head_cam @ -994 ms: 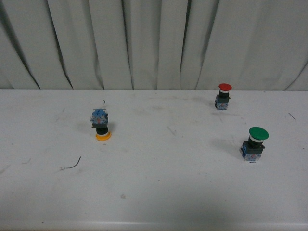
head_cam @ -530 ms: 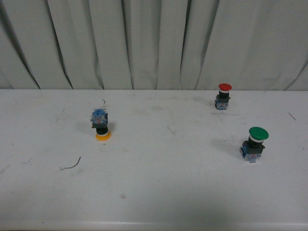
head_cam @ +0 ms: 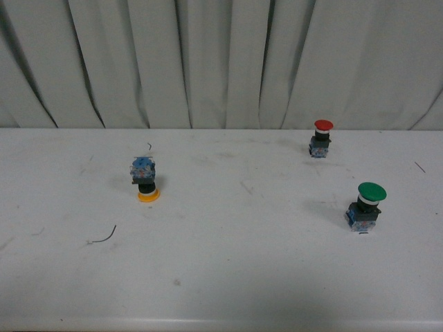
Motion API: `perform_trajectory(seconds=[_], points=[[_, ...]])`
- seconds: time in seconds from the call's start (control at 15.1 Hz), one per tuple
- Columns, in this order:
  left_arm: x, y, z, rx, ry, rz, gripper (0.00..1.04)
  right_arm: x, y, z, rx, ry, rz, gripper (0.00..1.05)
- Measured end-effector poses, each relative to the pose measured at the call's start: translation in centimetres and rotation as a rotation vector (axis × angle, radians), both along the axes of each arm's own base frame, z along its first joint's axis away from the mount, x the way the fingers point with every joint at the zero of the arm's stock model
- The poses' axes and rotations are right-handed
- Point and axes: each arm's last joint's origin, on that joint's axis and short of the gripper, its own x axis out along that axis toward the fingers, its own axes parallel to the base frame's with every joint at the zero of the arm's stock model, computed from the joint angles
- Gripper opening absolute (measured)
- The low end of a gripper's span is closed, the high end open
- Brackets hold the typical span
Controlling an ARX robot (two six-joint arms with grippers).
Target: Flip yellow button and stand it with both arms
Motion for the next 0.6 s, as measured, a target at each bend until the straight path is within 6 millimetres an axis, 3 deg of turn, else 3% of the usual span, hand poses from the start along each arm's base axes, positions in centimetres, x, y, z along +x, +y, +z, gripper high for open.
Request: perform_trajectory(seconds=[0.13, 0.27, 0.4, 0.6], points=[[0.1, 0.5, 0.3, -0.182, 0.294, -0.032, 0.98, 0.0, 0.0, 0.0, 0.000, 0.000, 0.001, 0.98], [0.3, 0.7, 1.5, -0.272, 0.273, -0.036, 0.98, 0.0, 0.0, 0.0, -0.001, 0.001, 0.000, 0.98], [1.9, 0.7, 2.7, -0.264, 0.224, -0.031, 0.98, 0.0, 0.0, 0.0, -0.001, 0.000, 0.000, 0.98], [7.5, 0.1, 3.9, -0.199, 0.194, 0.019, 0.98, 0.0, 0.0, 0.0, -0.001, 0.000, 0.000, 0.98]])
